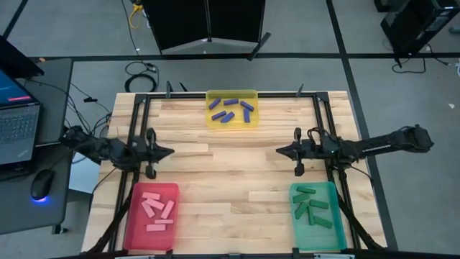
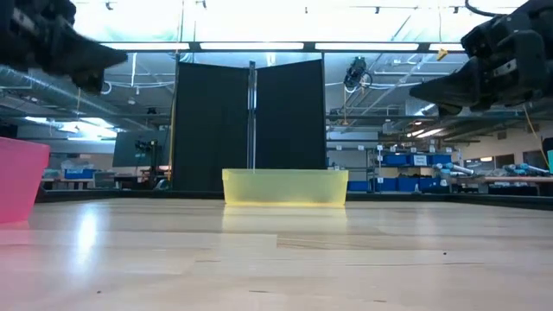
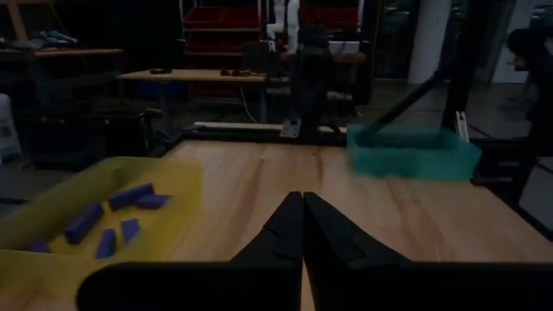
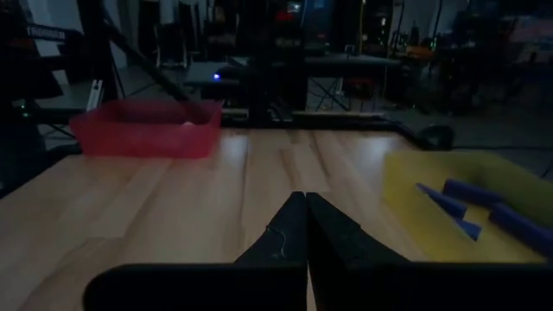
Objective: Sort blocks
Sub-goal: Return to Home Position
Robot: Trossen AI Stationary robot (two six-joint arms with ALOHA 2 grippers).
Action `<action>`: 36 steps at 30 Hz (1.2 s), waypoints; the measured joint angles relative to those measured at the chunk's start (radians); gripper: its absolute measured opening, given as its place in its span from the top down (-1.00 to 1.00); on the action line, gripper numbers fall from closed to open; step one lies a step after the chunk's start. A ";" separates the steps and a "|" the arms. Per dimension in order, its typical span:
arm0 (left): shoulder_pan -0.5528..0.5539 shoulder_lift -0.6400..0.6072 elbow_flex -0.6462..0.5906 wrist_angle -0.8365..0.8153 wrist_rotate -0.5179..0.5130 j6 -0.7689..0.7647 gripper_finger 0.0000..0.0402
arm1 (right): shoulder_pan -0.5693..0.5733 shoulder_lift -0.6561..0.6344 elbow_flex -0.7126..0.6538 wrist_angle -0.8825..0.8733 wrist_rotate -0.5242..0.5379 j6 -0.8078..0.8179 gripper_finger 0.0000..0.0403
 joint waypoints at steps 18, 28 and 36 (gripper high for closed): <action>0.002 0.020 -0.160 0.234 0.092 0.107 0.99 | -0.067 -0.586 0.000 -0.537 -0.062 0.001 0.97; 0.002 0.033 -0.160 0.244 0.067 0.101 0.83 | -0.084 -0.626 0.001 -0.563 -0.071 0.065 0.92; 0.002 0.033 -0.160 0.249 0.066 0.101 0.82 | -0.084 -0.626 0.001 -0.554 -0.070 0.073 0.81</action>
